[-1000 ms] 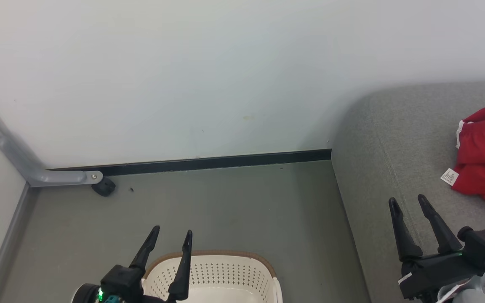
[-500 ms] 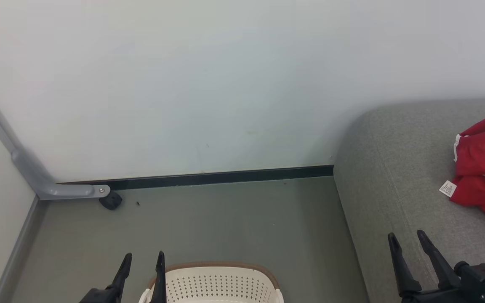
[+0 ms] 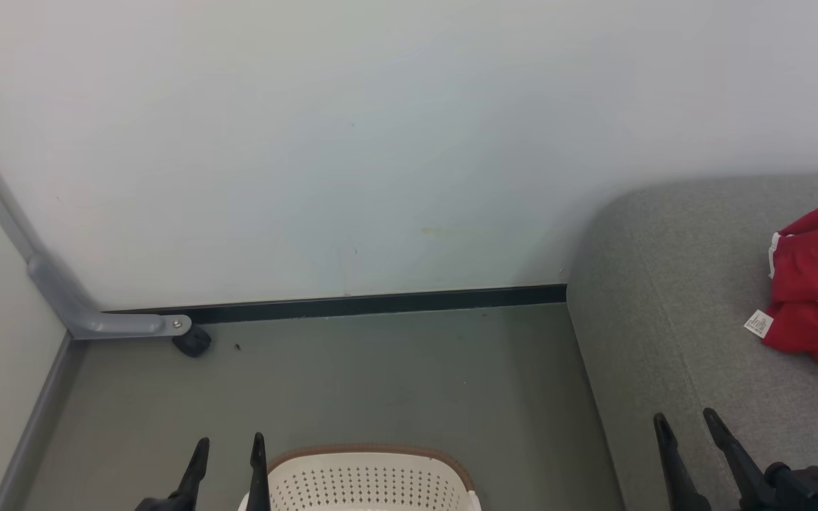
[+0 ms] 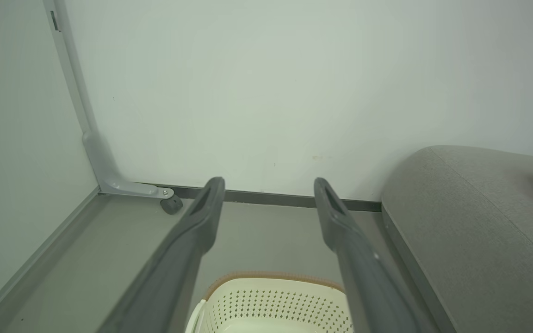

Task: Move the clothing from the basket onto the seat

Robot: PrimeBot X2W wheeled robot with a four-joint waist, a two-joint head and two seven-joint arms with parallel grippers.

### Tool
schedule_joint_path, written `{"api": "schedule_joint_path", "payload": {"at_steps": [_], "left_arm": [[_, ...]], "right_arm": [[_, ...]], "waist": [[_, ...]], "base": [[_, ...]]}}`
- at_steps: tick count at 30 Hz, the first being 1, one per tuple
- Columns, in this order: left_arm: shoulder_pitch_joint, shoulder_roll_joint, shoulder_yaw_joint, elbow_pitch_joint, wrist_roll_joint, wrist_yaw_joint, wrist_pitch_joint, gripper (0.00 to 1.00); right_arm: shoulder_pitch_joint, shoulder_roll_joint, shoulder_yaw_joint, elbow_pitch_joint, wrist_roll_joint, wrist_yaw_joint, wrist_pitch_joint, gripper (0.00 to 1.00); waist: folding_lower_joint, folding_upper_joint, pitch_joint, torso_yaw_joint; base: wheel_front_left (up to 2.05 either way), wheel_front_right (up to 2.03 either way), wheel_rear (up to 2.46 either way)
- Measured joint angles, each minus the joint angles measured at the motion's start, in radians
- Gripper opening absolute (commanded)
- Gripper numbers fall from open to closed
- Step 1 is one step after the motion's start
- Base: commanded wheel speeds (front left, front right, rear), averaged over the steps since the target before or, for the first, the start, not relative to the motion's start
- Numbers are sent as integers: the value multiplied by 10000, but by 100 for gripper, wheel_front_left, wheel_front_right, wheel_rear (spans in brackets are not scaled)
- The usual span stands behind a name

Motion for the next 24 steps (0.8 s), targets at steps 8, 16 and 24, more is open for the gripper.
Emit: {"api": "schedule_joint_path", "payload": {"at_steps": [8, 16, 24], "left_arm": [[134, -44, 100, 42, 247, 0, -40, 100], [136, -125, 217, 71, 345, 0, -92, 100], [136, -217, 268, 123, 491, 0, -111, 100]], "right_arm": [[100, -102, -50, -201, -2, -104, 88, 100], [106, -128, -50, -313, -12, -194, 180, 100], [151, -176, -82, -483, -12, -270, 268, 100]], "waist": [[0, 0, 31, 43], [0, 1, 83, 58], [0, 1, 134, 49]], "base": [[0, 0, 0], [0, 0, 0], [0, 0, 0]]}}
